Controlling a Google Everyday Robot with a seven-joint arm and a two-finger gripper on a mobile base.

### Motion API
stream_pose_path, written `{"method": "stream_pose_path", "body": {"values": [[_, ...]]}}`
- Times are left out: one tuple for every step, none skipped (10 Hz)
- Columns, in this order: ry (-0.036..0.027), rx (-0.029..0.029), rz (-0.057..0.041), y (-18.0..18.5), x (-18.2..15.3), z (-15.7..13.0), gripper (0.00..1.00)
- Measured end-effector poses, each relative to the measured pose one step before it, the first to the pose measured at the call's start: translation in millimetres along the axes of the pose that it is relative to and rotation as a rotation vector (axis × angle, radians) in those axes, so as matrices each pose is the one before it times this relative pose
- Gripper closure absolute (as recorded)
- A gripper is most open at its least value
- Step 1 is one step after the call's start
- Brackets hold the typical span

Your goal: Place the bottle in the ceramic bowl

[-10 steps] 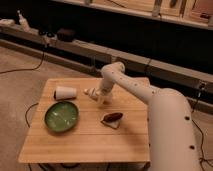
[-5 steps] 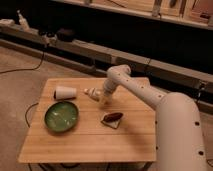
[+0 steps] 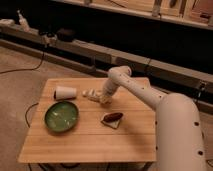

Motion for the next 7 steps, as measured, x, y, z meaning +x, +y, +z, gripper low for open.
{"method": "stream_pose_path", "body": {"values": [[-0.00101, -0.00703, -0.00804, 1.38, 0.32, 0.19, 0.82], [0.00049, -0.00781, -0.00805, 1.48, 0.88, -1.35, 0.91], [0.01371, -0.012, -0.01622, 1.39, 5.26, -5.73, 0.97], [0.01829, -0.01281, -0.01814, 0.76, 6.2, -8.02, 0.98], [0.02033, -0.01202, -0.01721, 0.66, 7.63, -9.29, 0.98], [0.04247, -0.01588, -0.04889, -3.9, 18.58, -21.51, 0.98], [0.02622, 0.00309, -0.04443, -6.11, 16.83, -11.75, 0.94]]}}
